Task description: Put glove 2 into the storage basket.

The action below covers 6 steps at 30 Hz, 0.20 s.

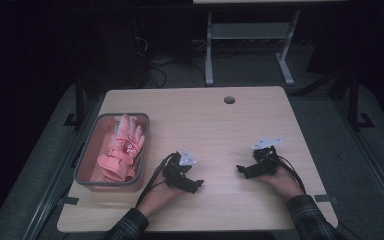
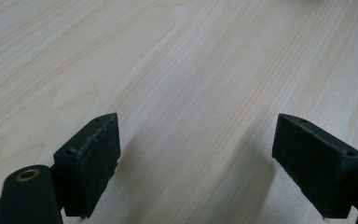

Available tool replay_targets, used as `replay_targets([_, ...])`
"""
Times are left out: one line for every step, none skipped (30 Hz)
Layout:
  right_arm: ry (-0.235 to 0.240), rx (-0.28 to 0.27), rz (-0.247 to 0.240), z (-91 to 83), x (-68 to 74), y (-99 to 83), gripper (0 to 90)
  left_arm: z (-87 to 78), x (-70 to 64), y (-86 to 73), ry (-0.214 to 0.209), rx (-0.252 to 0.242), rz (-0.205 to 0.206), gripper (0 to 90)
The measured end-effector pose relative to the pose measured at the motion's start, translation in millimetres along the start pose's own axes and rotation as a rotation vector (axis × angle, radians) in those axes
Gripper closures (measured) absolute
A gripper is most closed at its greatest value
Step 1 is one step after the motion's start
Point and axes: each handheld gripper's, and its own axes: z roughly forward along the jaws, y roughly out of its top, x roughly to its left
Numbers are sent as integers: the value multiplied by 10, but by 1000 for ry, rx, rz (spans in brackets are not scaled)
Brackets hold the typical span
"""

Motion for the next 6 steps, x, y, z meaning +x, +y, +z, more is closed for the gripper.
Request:
replay_targets([0, 0, 0, 0, 0, 0, 3, 3, 0, -4, -1, 1, -2, 145])
replay_targets([0, 0, 0, 0, 0, 0, 3, 7, 0, -9, 1, 1, -4, 145])
replay_targets([0, 0, 0, 0, 0, 0, 3, 5, 3, -12, 1, 2, -4, 143])
replay_targets([0, 0, 0, 0, 0, 0, 3, 5, 6, -14, -2, 3, -6, 143])
replay_targets([0, 0, 0, 0, 0, 0, 3, 7, 5, -17, -3, 5, -13, 143])
replay_targets([0, 0, 0, 0, 0, 0, 3, 6, 7, -18, -1, 8, -9, 143])
